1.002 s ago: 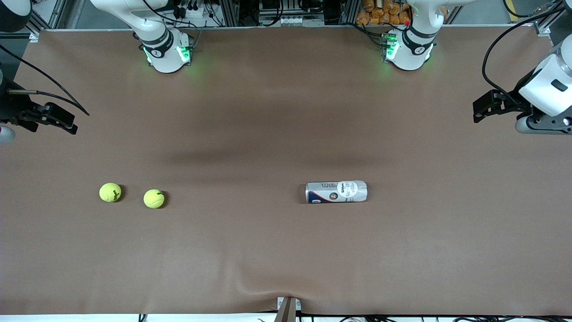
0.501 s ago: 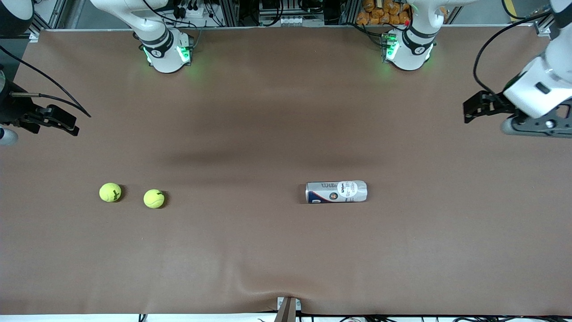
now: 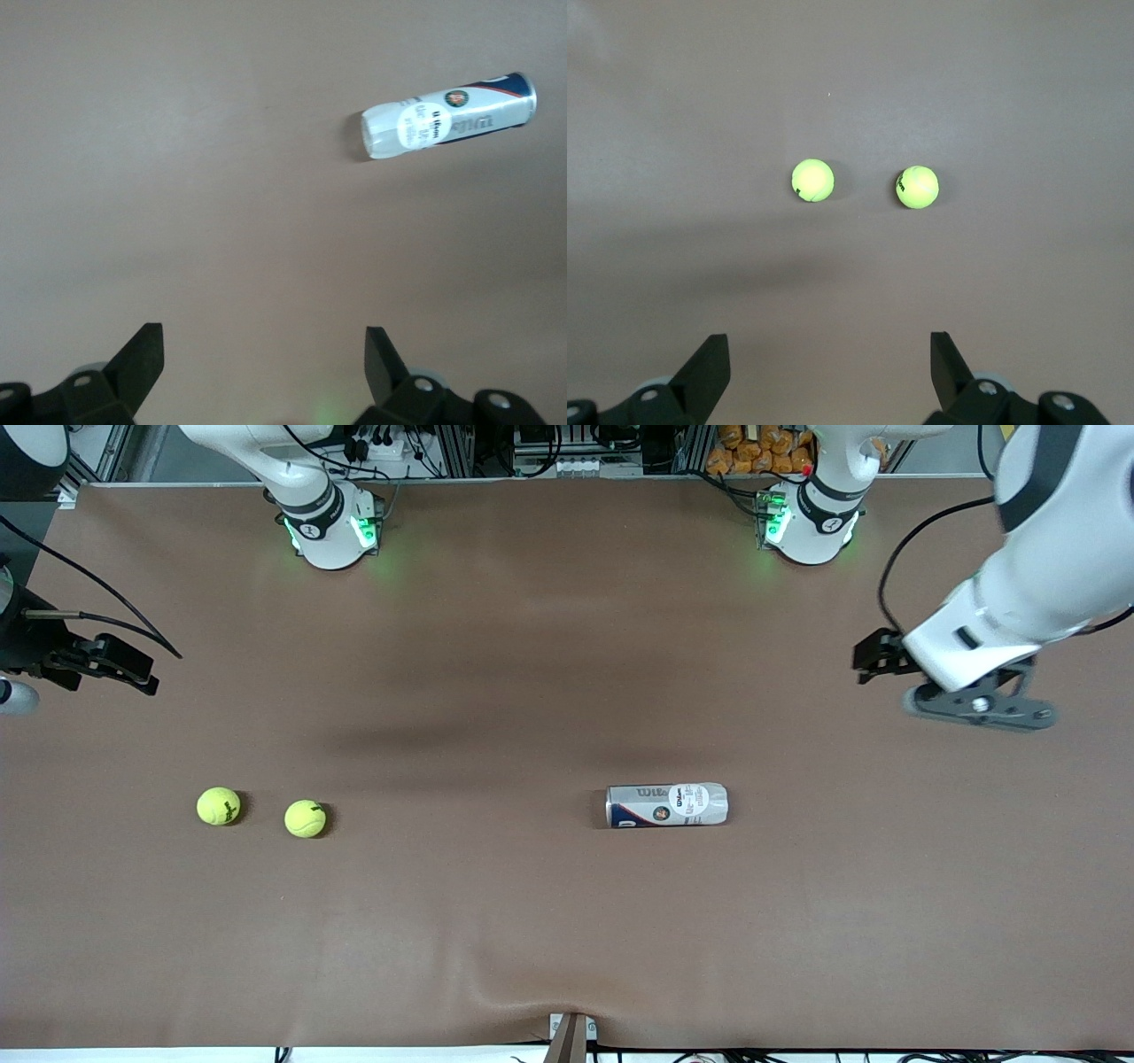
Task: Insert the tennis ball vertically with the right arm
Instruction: 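Reach the left gripper to the tube while the right gripper reaches a ball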
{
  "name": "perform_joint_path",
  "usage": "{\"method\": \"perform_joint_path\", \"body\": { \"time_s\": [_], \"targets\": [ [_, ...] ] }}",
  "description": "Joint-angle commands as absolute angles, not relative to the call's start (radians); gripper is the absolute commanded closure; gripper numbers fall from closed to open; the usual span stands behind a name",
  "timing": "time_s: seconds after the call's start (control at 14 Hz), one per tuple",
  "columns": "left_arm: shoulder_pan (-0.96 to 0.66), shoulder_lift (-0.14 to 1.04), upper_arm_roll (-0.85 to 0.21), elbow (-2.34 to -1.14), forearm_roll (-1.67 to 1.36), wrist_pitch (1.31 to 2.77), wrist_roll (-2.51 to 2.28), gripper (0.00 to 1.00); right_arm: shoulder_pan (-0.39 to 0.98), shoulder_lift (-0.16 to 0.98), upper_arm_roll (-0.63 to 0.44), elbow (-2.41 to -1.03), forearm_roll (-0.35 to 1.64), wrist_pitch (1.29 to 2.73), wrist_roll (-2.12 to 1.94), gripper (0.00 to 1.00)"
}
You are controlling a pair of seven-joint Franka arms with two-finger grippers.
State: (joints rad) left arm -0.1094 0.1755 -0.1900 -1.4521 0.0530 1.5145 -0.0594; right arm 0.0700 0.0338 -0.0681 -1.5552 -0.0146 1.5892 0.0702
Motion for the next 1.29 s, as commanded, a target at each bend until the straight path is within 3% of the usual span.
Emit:
{"method": "perform_joint_path", "body": {
  "time_s": [0.0,0.29,0.57,0.86,1.22],
  "targets": [
    [-0.198,0.241,-0.184,-1.439,0.078,1.563,-0.063,0.0,0.071,0.037,-0.063,-1.548,-0.005,1.586,0.087,0.0],
    [-0.345,0.359,-0.176,-1.424,0.098,1.689,-0.046,0.0,0.075,0.037,-0.063,-1.565,-0.005,1.583,0.086,0.0],
    [-0.464,0.553,-0.17,-1.278,0.239,1.73,0.143,0.0,0.081,0.109,-0.063,-1.557,-0.005,1.597,0.086,0.0],
    [-0.482,0.652,-0.173,-1.272,0.259,1.857,0.282,0.0,0.097,0.135,-0.063,-1.568,-0.003,1.632,0.086,0.0],
    [-0.48,0.719,-0.17,-1.281,0.275,1.91,0.514,0.0,0.1,0.199,-0.061,-1.652,-0.003,1.772,0.084,0.0]
  ]
}}
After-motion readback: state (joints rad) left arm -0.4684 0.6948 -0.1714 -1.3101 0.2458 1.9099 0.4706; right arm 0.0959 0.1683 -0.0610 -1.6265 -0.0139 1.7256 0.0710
